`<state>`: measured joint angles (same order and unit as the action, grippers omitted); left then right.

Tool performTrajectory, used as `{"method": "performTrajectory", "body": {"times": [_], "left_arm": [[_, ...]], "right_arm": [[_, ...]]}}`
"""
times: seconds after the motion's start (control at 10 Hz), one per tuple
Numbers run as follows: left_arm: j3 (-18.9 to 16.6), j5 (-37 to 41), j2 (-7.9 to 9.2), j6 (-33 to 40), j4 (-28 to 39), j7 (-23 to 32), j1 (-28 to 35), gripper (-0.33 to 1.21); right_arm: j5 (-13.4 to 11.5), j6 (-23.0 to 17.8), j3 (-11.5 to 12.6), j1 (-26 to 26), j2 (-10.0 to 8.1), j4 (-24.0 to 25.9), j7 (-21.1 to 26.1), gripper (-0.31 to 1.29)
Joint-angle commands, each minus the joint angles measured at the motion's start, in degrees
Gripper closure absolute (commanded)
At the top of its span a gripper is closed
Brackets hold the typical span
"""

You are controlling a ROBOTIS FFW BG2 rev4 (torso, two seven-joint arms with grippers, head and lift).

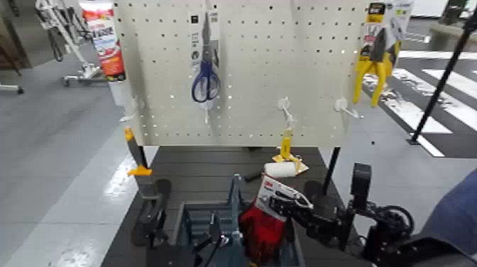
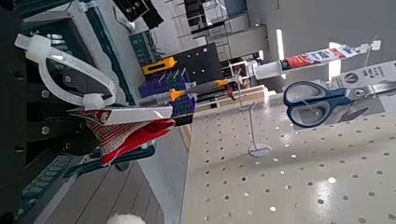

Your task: Put the red colored gloves into the crate.

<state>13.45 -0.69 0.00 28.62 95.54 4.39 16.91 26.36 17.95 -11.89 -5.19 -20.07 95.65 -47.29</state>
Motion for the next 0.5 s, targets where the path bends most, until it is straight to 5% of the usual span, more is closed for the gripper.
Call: {"method": "performTrajectory", "body": {"times": [0.1,0.3,0.4,0.5], "left_arm": [[0.0,0.0,-1.93,0.0,0.0,0.0,0.0,0.15],[0.0,0.0,-1.93,0.1,0.0,0.0,0.0,0.15],[0.0,0.0,-1.93,0.2,0.0,0.0,0.0,0.15],[-0.2,0.0,-1.93,0.2,0.0,0.0,0.0,0.15]], "right_arm": [[-0.7,-1.4,-1.1,-0.5,-0.14,-2.8,-0.1,1.07],[-1.1,-2.5,-1.6,-1.0,-0.14,-4.6,-0.2,1.05],[-1.2,-1.7,-1.2,-1.0,-0.14,-4.0,0.2,0.66],[-1.5,-0.2,-1.0,-1.1,-0.32,-3.6,0.3,0.05]]}}
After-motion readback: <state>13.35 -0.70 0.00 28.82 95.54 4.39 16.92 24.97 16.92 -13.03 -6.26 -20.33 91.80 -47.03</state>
